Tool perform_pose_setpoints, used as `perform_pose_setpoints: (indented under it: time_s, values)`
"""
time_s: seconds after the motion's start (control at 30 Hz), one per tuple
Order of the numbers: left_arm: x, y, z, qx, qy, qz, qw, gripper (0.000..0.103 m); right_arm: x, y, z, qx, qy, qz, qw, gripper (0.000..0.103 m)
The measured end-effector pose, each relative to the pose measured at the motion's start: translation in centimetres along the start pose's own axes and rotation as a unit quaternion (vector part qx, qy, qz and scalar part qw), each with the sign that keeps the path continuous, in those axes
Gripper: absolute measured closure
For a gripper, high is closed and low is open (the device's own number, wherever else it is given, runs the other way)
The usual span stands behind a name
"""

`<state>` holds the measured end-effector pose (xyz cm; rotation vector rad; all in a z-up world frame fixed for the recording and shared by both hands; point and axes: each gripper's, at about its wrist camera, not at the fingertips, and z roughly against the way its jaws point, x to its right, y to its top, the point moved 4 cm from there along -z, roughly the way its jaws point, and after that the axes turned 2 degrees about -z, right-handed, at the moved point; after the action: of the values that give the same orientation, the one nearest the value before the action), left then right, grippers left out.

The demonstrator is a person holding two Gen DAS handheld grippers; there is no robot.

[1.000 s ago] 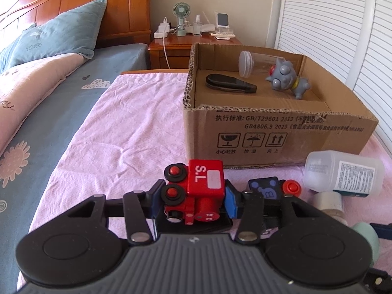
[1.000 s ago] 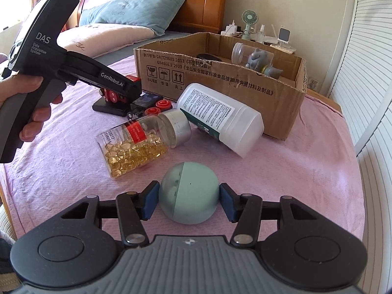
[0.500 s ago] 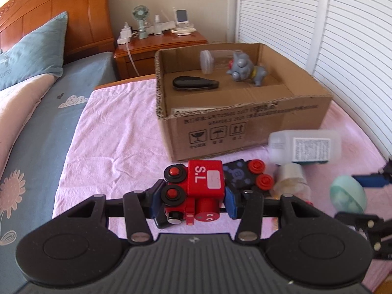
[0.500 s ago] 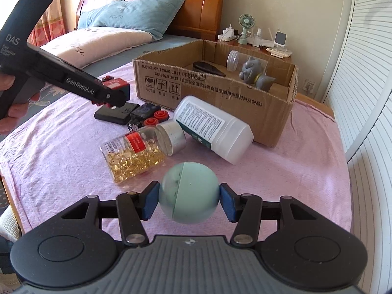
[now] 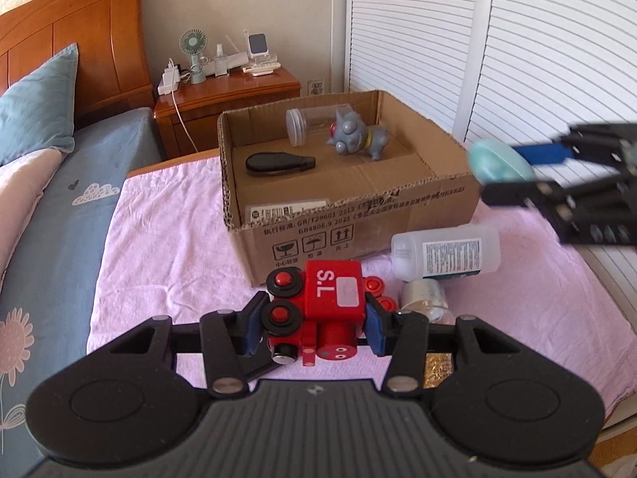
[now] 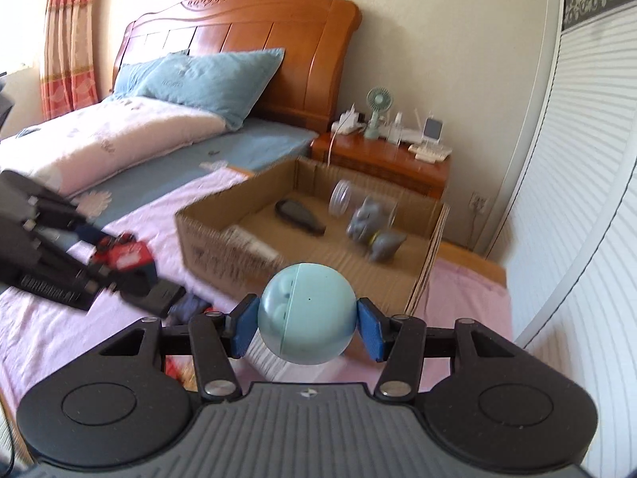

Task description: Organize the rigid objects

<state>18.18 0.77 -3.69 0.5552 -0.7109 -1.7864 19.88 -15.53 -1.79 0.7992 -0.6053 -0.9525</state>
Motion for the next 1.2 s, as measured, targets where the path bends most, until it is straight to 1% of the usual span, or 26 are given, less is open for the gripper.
perform_pose_setpoints:
  time_s: [0.1, 0.2, 0.33, 0.47, 0.5, 0.57, 0.6, 0.63, 0.7, 0.87, 1.07, 1.17, 1.2]
  values:
    - [-0.1, 0.4, 0.2, 0.006, 0.000, -0.002, 1.0000, 0.055, 0.8, 1.9, -2.0, 0.002, -0.011, -0.001, 1.000, 0.045]
    - [-0.3, 0.7, 0.3, 0.011, 0.001, -0.003, 0.9999, 0.055, 1.3, 2.7, -5.0, -0.019, -0.023, -0.002, 1.000, 0.045]
    - [-0.6, 0.7, 0.4, 0.015, 0.002, -0.002, 0.9999, 0.055, 2.1, 2.1, -8.6, -0.064, -0.025, -0.022, 0.997, 0.045]
    - [-0.9, 0.7, 0.2, 0.016, 0.006, 0.002, 0.9999, 0.055, 2.2, 1.5, -9.9, -0.087, -0.022, -0.034, 0.995, 0.045]
    - [-1.0, 0.7, 0.1, 0.015, 0.006, 0.004, 0.9999, 0.055, 2.1, 1.4, -9.9, -0.086, -0.023, -0.034, 0.995, 0.044]
    - [-1.2, 0.7, 0.1, 0.014, 0.006, 0.007, 0.9999, 0.055, 1.9, 1.5, -9.4, -0.078, -0.027, -0.030, 0.996, 0.027]
    - [-1.3, 0.8, 0.1, 0.014, 0.006, 0.008, 0.9999, 0.055, 1.9, 1.5, -9.0, -0.069, -0.029, -0.030, 0.997, 0.011]
    - [-1.3, 0.8, 0.0, 0.014, 0.005, 0.008, 0.9999, 0.055, 1.8, 1.7, -8.3, -0.060, -0.028, -0.032, 0.997, 0.000]
    - [-1.3, 1.1, 0.1, 0.013, 0.004, 0.009, 0.9999, 0.055, 1.6, 1.9, -7.4, -0.055, -0.019, -0.035, 0.998, 0.000]
    - [-1.1, 2.0, 0.3, 0.011, 0.001, 0.008, 0.9999, 0.055, 0.8, 1.5, -5.2, -0.061, -0.039, -0.041, 0.996, 0.000]
    - [-0.6, 4.0, -0.1, 0.016, 0.000, -0.002, 0.9999, 0.055, 0.0, -0.3, -1.9, -0.052, -0.069, -0.072, 0.994, 0.000]
    - [-0.5, 5.5, -0.9, 0.020, -0.002, -0.006, 0.9998, 0.055, -0.3, -1.5, -0.8, -0.049, -0.066, -0.093, 0.992, 0.000]
    - [-0.4, 6.1, -1.3, 0.020, -0.003, -0.008, 0.9998, 0.058, -0.4, -1.8, -0.5, -0.050, -0.063, -0.099, 0.992, 0.000]
